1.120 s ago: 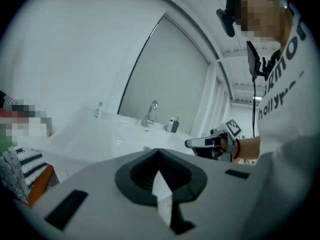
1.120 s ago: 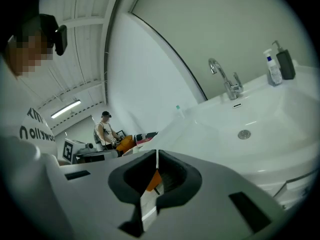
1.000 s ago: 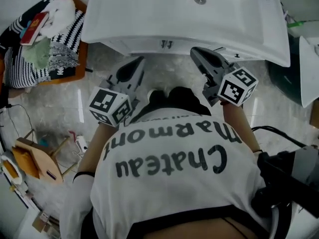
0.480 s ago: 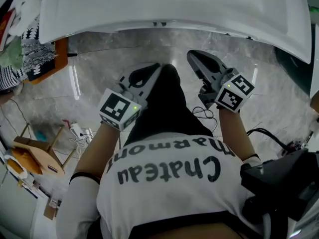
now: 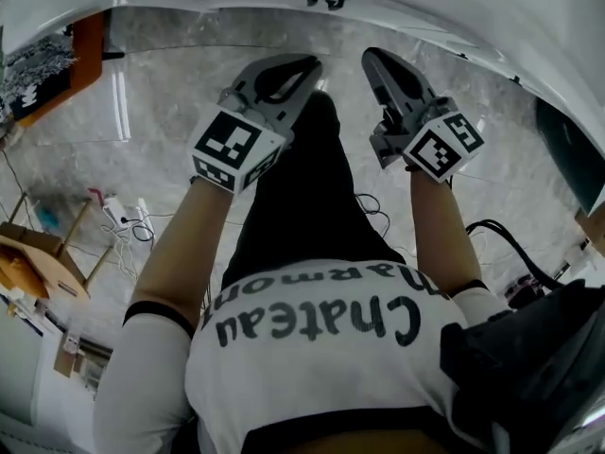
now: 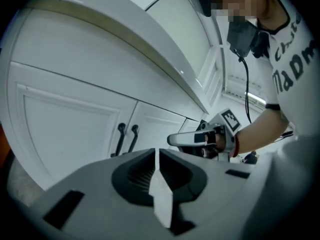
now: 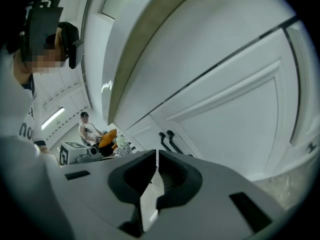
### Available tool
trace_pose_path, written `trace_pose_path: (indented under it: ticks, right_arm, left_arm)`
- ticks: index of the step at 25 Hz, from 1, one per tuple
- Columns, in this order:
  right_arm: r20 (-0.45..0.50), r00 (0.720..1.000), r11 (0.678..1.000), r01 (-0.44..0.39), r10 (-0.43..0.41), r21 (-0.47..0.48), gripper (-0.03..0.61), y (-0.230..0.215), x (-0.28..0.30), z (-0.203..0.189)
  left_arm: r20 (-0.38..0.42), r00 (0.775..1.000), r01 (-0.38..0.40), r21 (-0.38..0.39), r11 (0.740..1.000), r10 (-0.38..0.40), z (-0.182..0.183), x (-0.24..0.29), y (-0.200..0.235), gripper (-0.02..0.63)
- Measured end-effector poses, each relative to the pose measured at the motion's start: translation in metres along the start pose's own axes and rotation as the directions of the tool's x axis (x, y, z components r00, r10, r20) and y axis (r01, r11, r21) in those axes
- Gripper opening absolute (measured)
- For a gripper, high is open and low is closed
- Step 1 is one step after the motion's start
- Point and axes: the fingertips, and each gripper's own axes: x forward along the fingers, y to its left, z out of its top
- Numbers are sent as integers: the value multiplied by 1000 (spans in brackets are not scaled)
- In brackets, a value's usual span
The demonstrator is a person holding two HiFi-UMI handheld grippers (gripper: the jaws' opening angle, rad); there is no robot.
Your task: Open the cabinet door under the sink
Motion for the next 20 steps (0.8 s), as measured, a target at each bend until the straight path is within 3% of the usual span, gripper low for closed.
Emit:
trace_pose_path:
  ticks: [6,9,20]
  right_arm:
    - [-27,999,996,-46,44,-71,34,-16,40,-26]
    - [-44,998,990,-58,52,-127,94,-28,53,-30]
    - [-2,995,974,-96,97,-206,94,-37,81,-13]
  left_arm:
    - [13,998,-62,13,998,62,-16,14,43,12]
    - [11,999,-53,56,997,52,-18,26,56,114]
    - [46,995,-91,115,989,86,-6,60,85,114]
